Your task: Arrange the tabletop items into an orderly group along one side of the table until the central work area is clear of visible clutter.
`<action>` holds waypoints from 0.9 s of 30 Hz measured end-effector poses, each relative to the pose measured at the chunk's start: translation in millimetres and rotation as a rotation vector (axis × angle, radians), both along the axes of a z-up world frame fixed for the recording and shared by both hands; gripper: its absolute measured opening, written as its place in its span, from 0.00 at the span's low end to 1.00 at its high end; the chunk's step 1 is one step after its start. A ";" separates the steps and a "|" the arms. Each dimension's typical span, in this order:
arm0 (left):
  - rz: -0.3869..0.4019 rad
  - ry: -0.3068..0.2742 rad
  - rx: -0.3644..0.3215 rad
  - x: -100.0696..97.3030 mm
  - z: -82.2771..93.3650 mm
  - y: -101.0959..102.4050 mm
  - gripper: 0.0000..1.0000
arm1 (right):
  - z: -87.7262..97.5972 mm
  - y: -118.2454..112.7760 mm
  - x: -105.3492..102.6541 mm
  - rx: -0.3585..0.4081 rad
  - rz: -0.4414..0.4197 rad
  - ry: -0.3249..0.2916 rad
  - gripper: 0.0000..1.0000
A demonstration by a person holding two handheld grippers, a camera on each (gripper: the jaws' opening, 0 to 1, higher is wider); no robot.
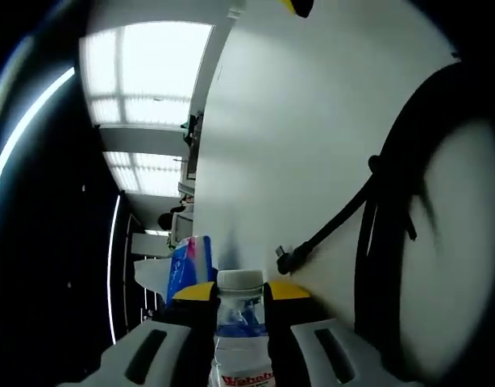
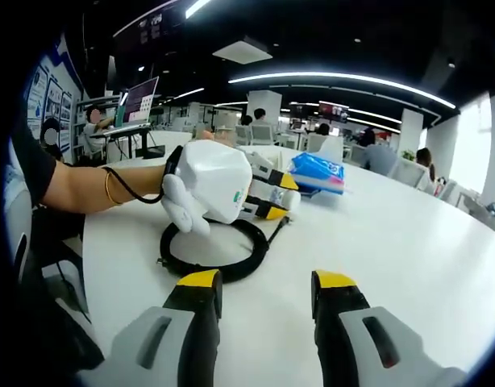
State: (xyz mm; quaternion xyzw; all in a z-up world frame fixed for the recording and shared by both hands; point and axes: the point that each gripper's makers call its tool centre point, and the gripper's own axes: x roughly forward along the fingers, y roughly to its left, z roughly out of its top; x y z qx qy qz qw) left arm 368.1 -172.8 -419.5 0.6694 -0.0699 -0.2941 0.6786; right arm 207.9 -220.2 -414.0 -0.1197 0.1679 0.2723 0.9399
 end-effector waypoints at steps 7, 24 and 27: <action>-0.011 -0.026 -0.009 -9.2 5.1 2.0 0.20 | -0.1 -2.0 -0.4 -0.004 -0.004 0.005 0.43; 0.022 -0.017 -0.254 -17.1 66.8 33.3 0.21 | 7.5 6.4 -0.6 -0.012 0.008 -0.005 0.42; 0.025 -0.017 -0.268 -18.4 70.5 36.2 0.21 | 8.3 9.3 -1.1 -0.017 0.013 -0.005 0.42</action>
